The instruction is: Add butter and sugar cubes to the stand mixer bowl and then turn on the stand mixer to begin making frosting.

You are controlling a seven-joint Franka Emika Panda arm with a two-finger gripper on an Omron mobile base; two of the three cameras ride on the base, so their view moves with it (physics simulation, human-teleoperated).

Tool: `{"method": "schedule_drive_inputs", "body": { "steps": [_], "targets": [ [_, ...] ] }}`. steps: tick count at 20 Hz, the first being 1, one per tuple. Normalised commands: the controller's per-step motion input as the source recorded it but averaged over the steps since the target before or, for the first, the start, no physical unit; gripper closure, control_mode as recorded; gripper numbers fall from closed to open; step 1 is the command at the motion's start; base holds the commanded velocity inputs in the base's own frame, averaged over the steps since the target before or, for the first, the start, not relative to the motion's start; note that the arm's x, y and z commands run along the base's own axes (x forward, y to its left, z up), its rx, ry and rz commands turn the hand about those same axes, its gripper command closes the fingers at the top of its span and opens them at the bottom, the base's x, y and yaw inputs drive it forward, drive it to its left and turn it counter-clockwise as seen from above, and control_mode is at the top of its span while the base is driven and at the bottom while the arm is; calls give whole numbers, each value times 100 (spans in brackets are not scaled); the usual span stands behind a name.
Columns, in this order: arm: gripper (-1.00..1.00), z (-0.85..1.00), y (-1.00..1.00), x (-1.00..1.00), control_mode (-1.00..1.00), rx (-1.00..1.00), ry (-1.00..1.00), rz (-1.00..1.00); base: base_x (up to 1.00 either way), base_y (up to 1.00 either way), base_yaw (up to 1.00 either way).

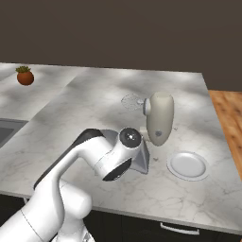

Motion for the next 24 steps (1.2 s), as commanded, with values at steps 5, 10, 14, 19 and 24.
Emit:
{"method": "schedule_drive_inputs", "body": {
  "steps": [5,10,14,19,24],
  "targets": [
    [-100,-16,-55,-4,-100,13,0,0,0,0,0],
    [-100,-13,-32,2,-100,4,0,0,0,0,0],
    [-100,-26,-34,23,-100,5,0,1,0,0,0],
    [-100,-31,-16,37,-100,8,-6,6,0,0,0],
    [-100,-15,-4,29,-100,6,-17,11,0,0,0]
  ]
}}
